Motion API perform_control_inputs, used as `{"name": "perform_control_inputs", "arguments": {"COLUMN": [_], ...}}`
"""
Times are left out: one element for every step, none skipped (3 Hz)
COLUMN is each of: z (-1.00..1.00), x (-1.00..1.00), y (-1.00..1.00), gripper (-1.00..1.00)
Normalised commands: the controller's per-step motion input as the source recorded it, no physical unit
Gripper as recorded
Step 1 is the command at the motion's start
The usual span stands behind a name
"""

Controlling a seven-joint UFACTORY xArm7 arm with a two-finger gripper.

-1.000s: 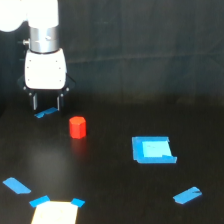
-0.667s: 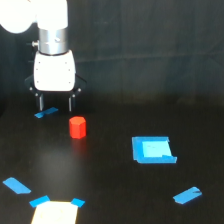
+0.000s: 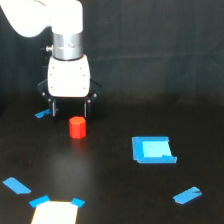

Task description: Pick up the red object from the table

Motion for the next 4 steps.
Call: {"name": "perform_control_inputs", "arguments": {"z": [-1.0, -1.0, -1.0, -0.74], "x": [0.5, -0.21, -0.36, 0.24], "y": [-1.0, -0.56, -0.24, 0.04], "gripper": [0.88, -0.97, -1.0, -1.0]}}
